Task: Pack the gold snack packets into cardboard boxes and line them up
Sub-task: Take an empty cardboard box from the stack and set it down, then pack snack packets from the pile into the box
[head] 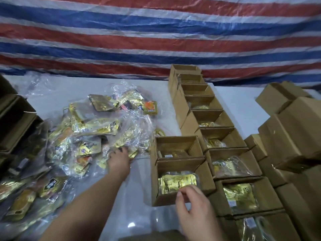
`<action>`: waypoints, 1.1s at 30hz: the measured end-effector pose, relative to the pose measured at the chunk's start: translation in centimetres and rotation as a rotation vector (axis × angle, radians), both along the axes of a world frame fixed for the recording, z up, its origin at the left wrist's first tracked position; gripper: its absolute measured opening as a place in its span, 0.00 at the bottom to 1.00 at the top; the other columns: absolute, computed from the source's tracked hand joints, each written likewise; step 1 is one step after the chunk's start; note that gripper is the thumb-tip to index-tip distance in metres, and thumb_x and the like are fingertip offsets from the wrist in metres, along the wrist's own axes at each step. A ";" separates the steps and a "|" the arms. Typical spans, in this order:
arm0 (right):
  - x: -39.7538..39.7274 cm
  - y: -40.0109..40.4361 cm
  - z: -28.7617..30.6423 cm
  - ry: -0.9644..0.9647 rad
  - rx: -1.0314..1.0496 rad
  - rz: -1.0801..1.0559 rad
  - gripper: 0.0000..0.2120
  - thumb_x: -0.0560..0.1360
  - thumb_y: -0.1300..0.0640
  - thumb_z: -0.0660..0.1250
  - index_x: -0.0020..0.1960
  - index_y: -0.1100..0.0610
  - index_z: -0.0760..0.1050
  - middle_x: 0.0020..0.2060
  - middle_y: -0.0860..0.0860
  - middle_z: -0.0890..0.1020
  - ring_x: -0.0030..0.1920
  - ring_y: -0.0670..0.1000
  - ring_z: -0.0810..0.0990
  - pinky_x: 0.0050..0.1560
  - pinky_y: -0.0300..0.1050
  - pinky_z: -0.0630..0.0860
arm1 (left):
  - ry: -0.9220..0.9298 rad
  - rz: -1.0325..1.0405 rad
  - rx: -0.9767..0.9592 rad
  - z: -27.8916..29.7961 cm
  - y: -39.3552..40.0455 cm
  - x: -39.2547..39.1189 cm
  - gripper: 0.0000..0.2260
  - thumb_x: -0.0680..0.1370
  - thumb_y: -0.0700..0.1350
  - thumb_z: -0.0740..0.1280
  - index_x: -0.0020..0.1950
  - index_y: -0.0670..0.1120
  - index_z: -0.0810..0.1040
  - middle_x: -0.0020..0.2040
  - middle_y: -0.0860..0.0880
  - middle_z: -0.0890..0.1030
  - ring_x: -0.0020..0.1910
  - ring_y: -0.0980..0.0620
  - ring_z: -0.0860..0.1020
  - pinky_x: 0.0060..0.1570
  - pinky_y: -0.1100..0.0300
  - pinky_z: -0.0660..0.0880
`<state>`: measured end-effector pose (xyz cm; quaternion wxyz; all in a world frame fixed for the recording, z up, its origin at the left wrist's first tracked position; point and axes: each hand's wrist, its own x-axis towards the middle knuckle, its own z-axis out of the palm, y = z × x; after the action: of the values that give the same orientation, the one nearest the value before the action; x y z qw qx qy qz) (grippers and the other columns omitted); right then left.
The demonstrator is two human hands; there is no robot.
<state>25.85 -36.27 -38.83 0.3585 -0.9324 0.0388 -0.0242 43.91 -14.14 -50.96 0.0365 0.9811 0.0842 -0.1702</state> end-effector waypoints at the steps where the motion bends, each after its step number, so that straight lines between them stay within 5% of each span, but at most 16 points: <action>1: 0.2 0.3 0.1 0.010 0.011 0.000 0.08 0.77 0.53 0.63 0.40 0.46 0.72 0.42 0.42 0.76 0.43 0.42 0.78 0.45 0.44 0.76 | 0.030 -0.012 0.000 0.2 0.3 -0.5 0.32 0.72 0.41 0.72 0.71 0.44 0.60 0.65 0.37 0.69 0.62 0.39 0.72 0.54 0.46 0.78; 9: 1.2 4.5 1.5 0.020 0.067 0.085 0.10 0.77 0.53 0.62 0.39 0.43 0.70 0.40 0.42 0.75 0.42 0.43 0.76 0.41 0.39 0.72 | 0.027 0.067 -0.252 1.8 4.2 -7.4 0.36 0.76 0.35 0.61 0.79 0.45 0.46 0.78 0.37 0.50 0.69 0.37 0.68 0.62 0.45 0.72; 12: 1.2 5.9 2.3 0.064 0.153 0.048 0.11 0.77 0.58 0.65 0.39 0.46 0.73 0.38 0.45 0.77 0.39 0.44 0.77 0.40 0.38 0.73 | -0.021 0.103 -0.370 4.9 5.6 -10.0 0.21 0.77 0.43 0.62 0.69 0.44 0.63 0.64 0.39 0.75 0.57 0.41 0.77 0.51 0.52 0.75; 16: 1.3 8.4 4.4 0.246 0.530 -0.040 0.04 0.78 0.59 0.69 0.51 0.51 0.77 0.48 0.48 0.81 0.47 0.45 0.80 0.41 0.26 0.71 | -0.228 0.075 -0.585 11.9 5.3 -12.9 0.19 0.73 0.48 0.66 0.64 0.50 0.69 0.50 0.49 0.80 0.46 0.47 0.78 0.40 0.58 0.70; 17: 1.5 9.0 5.1 0.313 0.653 -0.020 0.10 0.78 0.57 0.69 0.59 0.51 0.74 0.54 0.48 0.80 0.51 0.43 0.78 0.43 0.25 0.71 | -0.286 0.059 -0.670 14.0 4.7 -13.6 0.19 0.72 0.50 0.66 0.62 0.53 0.70 0.48 0.52 0.80 0.44 0.50 0.78 0.39 0.59 0.71; 20: 1.7 9.8 7.3 0.397 1.000 0.081 0.29 0.72 0.50 0.70 0.70 0.47 0.65 0.65 0.45 0.76 0.60 0.41 0.78 0.51 0.32 0.75 | -0.444 -0.056 -0.885 20.0 2.0 -15.4 0.14 0.71 0.57 0.65 0.55 0.57 0.73 0.43 0.59 0.80 0.40 0.61 0.77 0.37 0.65 0.72; 24: 1.9 9.3 9.8 0.341 1.381 0.083 0.27 0.70 0.50 0.72 0.68 0.50 0.72 0.59 0.55 0.83 0.59 0.53 0.82 0.51 0.43 0.80 | -0.472 -0.135 -1.073 24.6 -1.7 -17.1 0.14 0.75 0.56 0.64 0.59 0.57 0.72 0.50 0.57 0.80 0.49 0.59 0.79 0.50 0.55 0.77; 28: 1.4 7.3 11.1 0.349 1.516 0.092 0.25 0.73 0.55 0.70 0.69 0.58 0.73 0.61 0.63 0.80 0.62 0.60 0.80 0.57 0.51 0.80 | -0.545 -0.295 -0.731 25.3 -3.6 -17.9 0.22 0.77 0.54 0.59 0.70 0.51 0.66 0.66 0.52 0.73 0.67 0.50 0.70 0.67 0.49 0.66; 30: 1.1 6.4 11.4 0.361 1.507 0.109 0.21 0.74 0.57 0.68 0.66 0.58 0.76 0.60 0.61 0.81 0.61 0.59 0.80 0.56 0.50 0.80 | -0.507 -0.317 -0.596 25.6 -4.3 -18.2 0.29 0.77 0.56 0.56 0.77 0.50 0.57 0.79 0.51 0.56 0.78 0.51 0.50 0.77 0.50 0.46; 33: -0.1 5.3 11.1 0.365 1.428 0.039 0.23 0.71 0.54 0.69 0.65 0.57 0.77 0.60 0.61 0.81 0.61 0.61 0.80 0.63 0.58 0.75 | -0.404 -0.441 -0.549 25.2 -4.3 -18.8 0.34 0.78 0.61 0.55 0.80 0.53 0.46 0.80 0.54 0.40 0.77 0.57 0.35 0.75 0.54 0.33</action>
<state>25.80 -30.95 -27.71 0.8664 -0.4617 0.0877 0.1688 25.06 -18.45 -25.73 0.2756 0.9432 -0.1855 0.0062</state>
